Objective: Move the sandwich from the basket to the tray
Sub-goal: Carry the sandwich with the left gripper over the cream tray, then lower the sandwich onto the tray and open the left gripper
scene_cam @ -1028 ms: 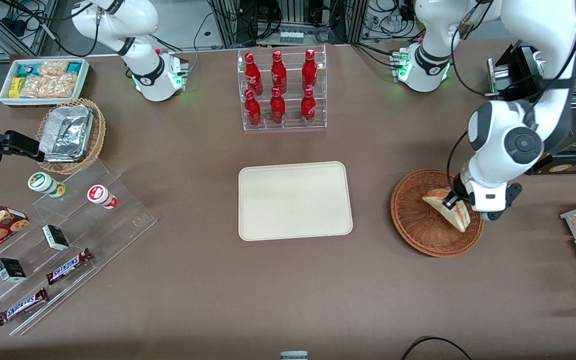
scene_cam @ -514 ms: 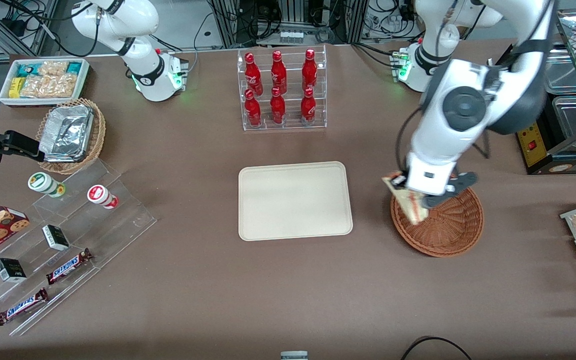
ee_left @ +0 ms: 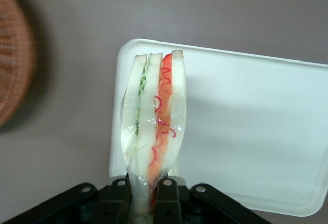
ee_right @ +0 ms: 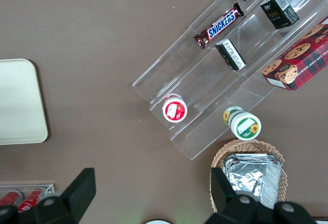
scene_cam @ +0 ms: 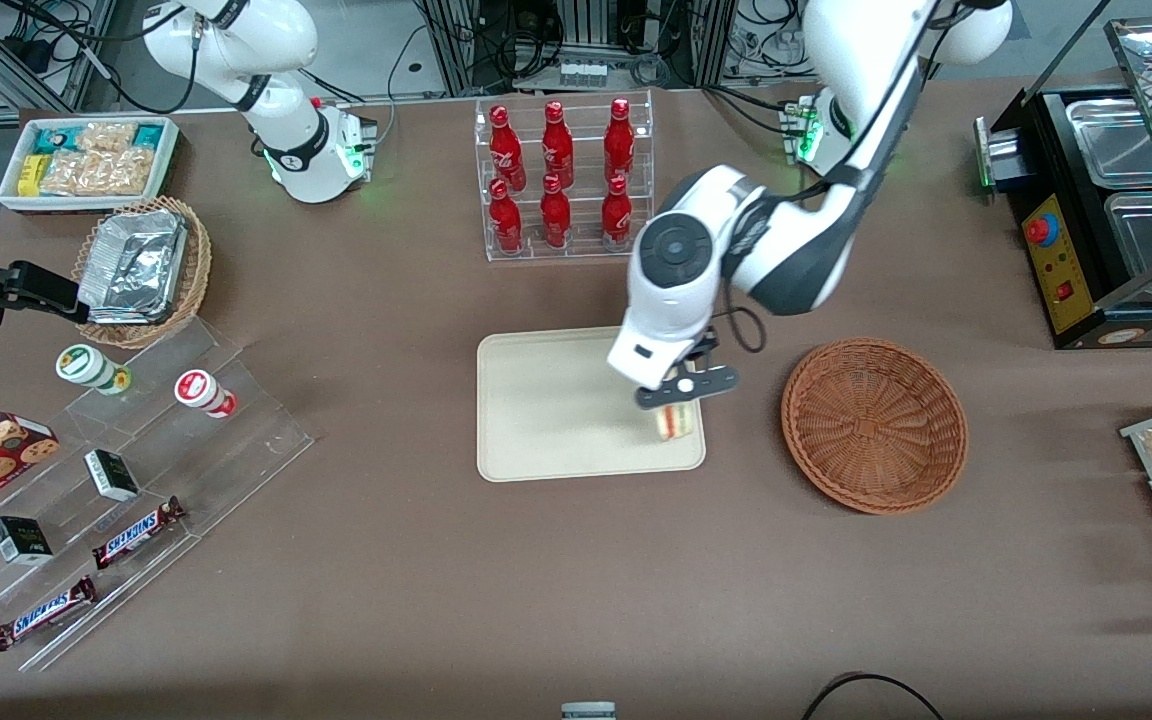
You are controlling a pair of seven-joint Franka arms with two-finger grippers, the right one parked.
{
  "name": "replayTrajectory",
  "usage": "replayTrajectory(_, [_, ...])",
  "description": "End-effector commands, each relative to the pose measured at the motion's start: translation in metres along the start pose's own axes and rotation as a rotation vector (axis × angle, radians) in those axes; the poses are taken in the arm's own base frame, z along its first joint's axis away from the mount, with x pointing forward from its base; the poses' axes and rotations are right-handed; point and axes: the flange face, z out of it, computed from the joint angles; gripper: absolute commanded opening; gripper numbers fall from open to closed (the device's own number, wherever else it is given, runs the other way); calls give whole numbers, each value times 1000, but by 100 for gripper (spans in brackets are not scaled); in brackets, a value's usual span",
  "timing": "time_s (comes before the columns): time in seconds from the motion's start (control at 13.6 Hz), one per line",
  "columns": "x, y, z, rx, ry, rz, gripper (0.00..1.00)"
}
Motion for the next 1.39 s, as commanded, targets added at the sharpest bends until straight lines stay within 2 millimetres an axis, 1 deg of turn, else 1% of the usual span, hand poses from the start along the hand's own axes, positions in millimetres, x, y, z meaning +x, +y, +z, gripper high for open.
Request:
replayTrajectory(0.0, [7,37,17,-56,37,37,0])
replayTrajectory(0.07, [-2,51,28,-52,33,59,0])
replayTrajectory(0.15, [-7,56,38,-40,31,73,0])
replayTrajectory(0.29, [-13,66,52,-50,38,86,0])
replayTrajectory(0.44, [-13,69,68,-52,34,89,0])
replayTrajectory(0.59, [-23,80,75,-61,42,107,0])
replayTrajectory(0.66, [-23,81,82,-63,39,102,0])
replayTrajectory(0.81, [-30,88,95,-59,41,93,0])
replayTrajectory(0.95, [-33,90,107,-52,34,95,0])
replayTrajectory(1.17, [-36,90,113,-43,24,96,0])
replayTrajectory(1.25, [-36,89,120,-36,18,96,0])
replayTrajectory(1.32, [-41,92,123,-34,16,102,35])
